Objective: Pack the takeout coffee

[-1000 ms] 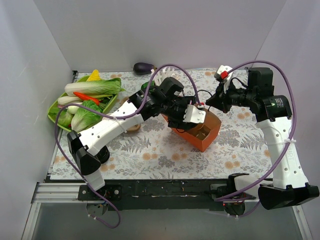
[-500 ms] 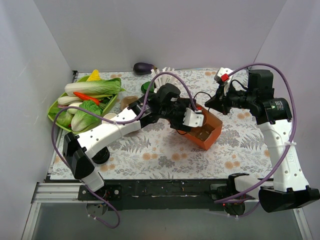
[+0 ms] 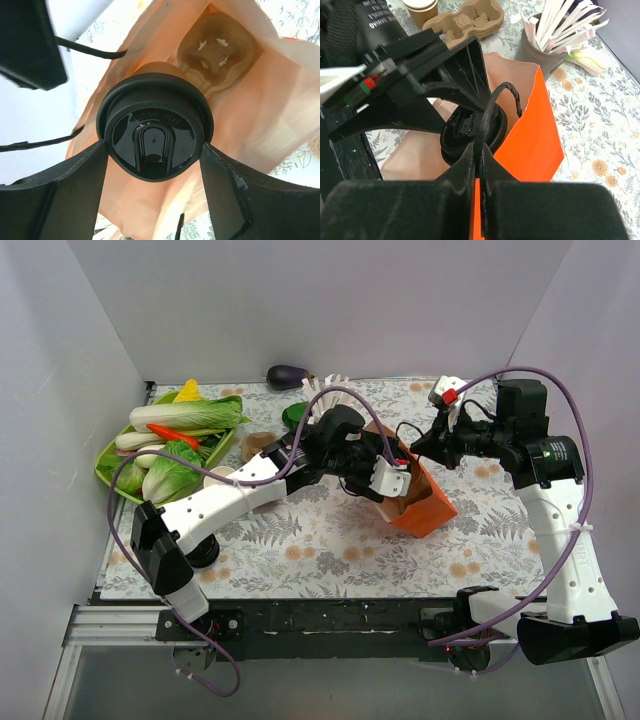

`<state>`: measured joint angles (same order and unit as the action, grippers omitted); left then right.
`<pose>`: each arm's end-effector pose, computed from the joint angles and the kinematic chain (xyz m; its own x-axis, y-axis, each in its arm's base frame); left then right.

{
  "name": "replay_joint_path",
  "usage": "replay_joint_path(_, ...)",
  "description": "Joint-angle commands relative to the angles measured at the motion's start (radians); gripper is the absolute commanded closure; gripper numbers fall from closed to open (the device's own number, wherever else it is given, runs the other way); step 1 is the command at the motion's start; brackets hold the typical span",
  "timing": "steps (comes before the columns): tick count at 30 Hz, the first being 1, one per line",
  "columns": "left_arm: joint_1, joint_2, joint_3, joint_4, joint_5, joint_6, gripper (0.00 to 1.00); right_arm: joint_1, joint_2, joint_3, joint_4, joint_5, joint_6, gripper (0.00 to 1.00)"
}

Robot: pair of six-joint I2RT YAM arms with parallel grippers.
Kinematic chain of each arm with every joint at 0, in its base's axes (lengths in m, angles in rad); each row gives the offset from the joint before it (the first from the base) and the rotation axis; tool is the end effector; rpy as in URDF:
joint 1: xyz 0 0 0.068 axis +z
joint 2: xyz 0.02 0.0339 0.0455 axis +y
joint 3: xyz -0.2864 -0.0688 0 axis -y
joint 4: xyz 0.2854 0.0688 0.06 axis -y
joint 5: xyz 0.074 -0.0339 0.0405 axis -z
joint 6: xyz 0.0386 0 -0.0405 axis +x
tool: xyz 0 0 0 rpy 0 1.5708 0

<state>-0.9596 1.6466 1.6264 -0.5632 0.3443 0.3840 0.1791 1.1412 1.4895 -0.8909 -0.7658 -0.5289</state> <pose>0.2305 -0.3517 0.3925 0.0563 0.5342 -0.8435 0.9831 0.1179 0.1403 0.2272 0.0683 0.4751 -0.0792 -0.3840 -0.9199 -0.8715 0.4747 -0.1231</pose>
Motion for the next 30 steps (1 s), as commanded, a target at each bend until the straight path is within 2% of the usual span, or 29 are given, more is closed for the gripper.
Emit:
replay_joint_path(1, -0.005, 0.018, 0.023, -0.015, -0.01, 0.121, 1.0, 0.005, -0.02, 0.006, 0.009, -0.023, -0.013, 0.99)
replay_joint_path(8, -0.011, 0.045, 0.061, -0.084, 0.002, 0.15, 1.0, 0.003, -0.026, -0.003, 0.01, 0.011, 0.003, 0.99)
replay_joint_path(9, -0.014, 0.05, 0.075, -0.093, -0.011, 0.141, 1.0, 0.003, -0.031, -0.005, 0.012, 0.038, 0.007, 0.96)
replay_joint_path(12, -0.016, 0.048, 0.09, -0.106, -0.027, 0.079, 1.0, 0.003, -0.029, -0.011, -0.012, 0.095, 0.035, 0.7)
replay_joint_path(15, -0.019, 0.045, 0.086, -0.112, -0.041, 0.04, 1.0, 0.005, -0.032, -0.037, -0.077, 0.126, 0.033, 0.55)
replay_joint_path(30, -0.022, 0.081, 0.141, -0.104, -0.034, -0.096, 1.0, 0.003, -0.026, -0.061, -0.157, 0.206, 0.004, 0.47)
